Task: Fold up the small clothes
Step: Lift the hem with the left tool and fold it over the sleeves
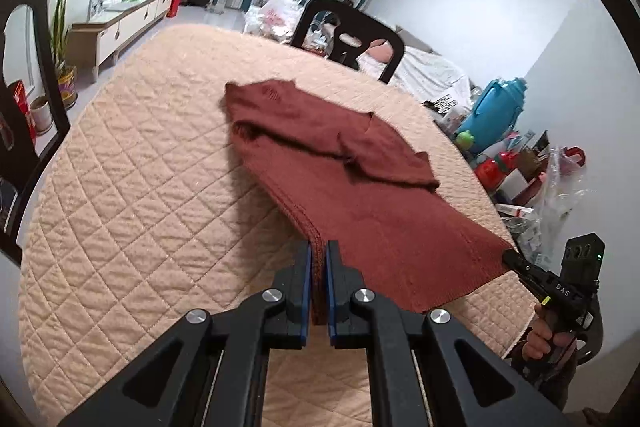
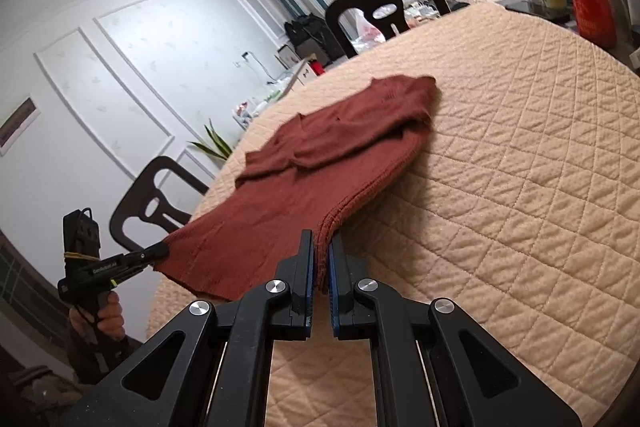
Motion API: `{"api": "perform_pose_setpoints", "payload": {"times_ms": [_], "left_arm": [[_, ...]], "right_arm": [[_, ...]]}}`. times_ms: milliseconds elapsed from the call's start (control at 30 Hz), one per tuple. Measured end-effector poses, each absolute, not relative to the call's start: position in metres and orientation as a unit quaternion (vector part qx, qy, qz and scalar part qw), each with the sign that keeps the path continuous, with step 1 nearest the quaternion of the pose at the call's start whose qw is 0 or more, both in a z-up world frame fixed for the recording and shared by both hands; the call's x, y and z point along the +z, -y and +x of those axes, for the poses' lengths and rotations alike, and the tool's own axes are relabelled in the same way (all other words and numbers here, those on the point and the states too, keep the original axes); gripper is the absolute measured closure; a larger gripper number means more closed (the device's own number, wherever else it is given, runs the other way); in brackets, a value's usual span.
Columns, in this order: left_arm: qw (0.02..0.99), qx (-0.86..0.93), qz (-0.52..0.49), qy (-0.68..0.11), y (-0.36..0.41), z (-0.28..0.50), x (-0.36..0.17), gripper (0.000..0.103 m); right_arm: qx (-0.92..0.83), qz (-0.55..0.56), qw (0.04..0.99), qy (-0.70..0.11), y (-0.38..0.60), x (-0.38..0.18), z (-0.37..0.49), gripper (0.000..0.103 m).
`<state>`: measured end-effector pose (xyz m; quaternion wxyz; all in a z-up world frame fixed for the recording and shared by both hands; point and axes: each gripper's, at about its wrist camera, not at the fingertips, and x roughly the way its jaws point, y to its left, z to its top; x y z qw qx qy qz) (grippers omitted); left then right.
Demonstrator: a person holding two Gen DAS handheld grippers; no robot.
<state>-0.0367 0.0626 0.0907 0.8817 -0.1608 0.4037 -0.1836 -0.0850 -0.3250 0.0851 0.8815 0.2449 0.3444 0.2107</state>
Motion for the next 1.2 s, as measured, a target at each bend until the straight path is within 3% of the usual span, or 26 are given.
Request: {"api": "perform_pose_setpoints", "payload": {"times_ms": [900,1200], "left_arm": [[0.880,-0.137,-0.199,-0.408,-0.063,0.107,0.102,0.095],[0.865,-0.108,-0.219,-0.439,-0.062,0.171,0.082,0.095]], "right_arm": [[0.174,0.246,0.884,-0.357,0.335,0.111,0.059,0.097],[0.151,0.253,0.879,-0.376,0.335,0.106,0.121,0.097]]}}
